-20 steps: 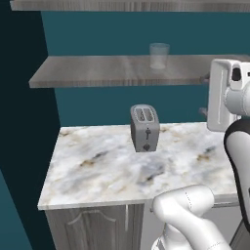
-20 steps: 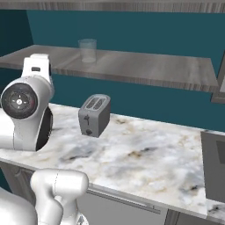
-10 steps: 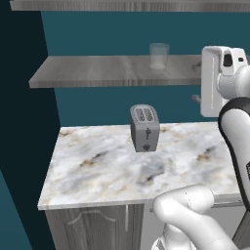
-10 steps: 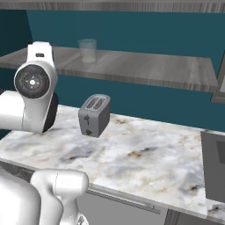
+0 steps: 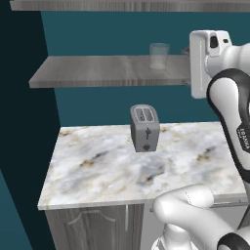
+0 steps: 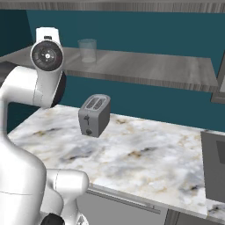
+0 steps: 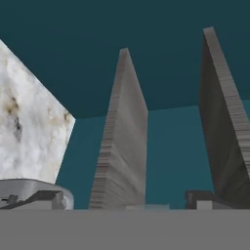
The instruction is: There is a bowl on the dining counter. Grab a lemon wedge from the fridge and place it in the bowl. Then get the liquor bottle and glass cup from the cabinet and place them next to the bowl.
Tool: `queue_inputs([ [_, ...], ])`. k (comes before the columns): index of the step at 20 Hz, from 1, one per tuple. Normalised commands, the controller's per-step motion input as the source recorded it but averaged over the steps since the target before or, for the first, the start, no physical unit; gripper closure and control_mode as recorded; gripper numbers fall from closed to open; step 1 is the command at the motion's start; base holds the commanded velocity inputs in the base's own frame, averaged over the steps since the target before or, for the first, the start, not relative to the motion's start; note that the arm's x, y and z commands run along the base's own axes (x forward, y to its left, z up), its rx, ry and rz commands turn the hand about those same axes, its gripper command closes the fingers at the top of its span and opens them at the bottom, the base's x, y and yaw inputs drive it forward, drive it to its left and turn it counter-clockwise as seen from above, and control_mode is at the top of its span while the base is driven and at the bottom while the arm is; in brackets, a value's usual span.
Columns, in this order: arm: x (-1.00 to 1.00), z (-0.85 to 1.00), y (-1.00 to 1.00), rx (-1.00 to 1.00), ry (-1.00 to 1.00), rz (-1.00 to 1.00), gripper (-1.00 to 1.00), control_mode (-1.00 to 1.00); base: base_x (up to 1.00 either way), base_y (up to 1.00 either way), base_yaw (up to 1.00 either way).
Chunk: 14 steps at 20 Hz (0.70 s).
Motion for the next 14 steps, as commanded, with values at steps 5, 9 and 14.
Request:
queue_inputs([
  [5,0.46,0.10,0.08,-0.01,0.00,0.00,-1.00,-1.00,0.00,0.00,0.00],
  [9,0.48,0.00,0.05,-0.01,0.00,0.00,-1.00,-1.00,0.00,0.00,0.00],
  [14,0.48,0.00,0.01,0.00,0.01,0.00,-1.00,-1.00,0.00,0.00,0.00],
])
